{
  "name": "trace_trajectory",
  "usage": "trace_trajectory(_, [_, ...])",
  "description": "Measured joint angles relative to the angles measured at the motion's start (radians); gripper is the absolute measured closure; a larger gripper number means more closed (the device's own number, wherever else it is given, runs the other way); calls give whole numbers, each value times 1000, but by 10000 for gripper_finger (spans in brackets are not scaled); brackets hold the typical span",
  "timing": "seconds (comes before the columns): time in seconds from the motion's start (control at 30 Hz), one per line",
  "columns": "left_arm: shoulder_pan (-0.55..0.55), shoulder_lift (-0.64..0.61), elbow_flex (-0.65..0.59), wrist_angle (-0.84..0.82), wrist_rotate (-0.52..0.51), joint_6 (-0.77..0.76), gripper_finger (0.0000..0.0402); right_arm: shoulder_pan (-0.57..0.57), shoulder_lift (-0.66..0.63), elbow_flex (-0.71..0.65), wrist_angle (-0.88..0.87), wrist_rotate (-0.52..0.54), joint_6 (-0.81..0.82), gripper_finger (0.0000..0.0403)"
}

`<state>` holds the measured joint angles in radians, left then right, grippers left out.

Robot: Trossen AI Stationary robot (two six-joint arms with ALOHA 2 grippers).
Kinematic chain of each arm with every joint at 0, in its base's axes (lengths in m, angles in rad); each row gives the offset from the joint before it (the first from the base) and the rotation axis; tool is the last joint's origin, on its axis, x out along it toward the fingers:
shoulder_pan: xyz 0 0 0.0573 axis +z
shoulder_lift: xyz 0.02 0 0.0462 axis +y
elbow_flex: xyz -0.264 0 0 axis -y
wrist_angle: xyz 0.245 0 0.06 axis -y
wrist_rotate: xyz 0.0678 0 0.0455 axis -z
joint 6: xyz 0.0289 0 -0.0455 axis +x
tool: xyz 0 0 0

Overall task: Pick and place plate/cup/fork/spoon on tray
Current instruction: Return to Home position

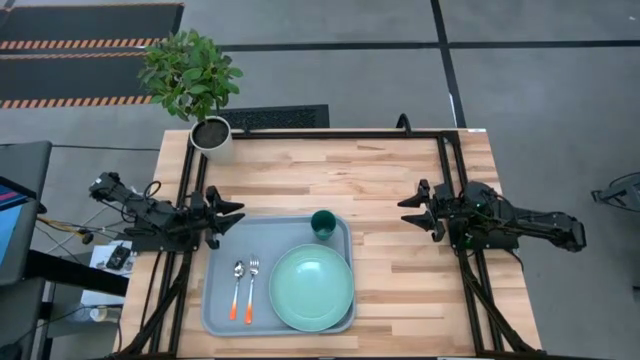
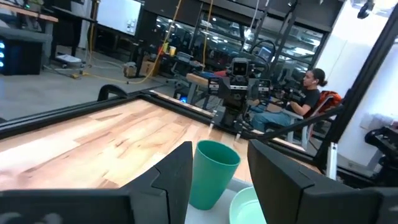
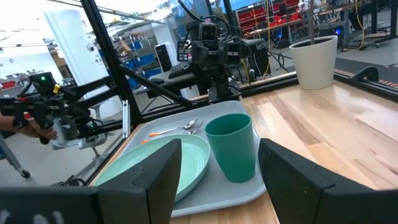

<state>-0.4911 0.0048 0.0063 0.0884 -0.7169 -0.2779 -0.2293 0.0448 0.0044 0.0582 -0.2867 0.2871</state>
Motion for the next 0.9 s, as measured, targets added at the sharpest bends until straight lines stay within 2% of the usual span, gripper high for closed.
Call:
trace_trajectory(0.1, [0,0,0,3,58,-6,258,0,0,0,0,0,0,165])
trace_trajectory(0.27, [0,3,0,-1,270,-8,258,0,0,0,0,0,0,165])
trace_trajectory(0.57, [31,1,0,-23,490,162,258,0,0,0,0,0,1,165])
trace_trajectory(0.73, [156,1,0,-38,579,227,258,0,0,0,0,0,1,165])
trace_trajectory(0.9, [330,12,0,-41,815,208,258,0,0,0,0,0,1,165])
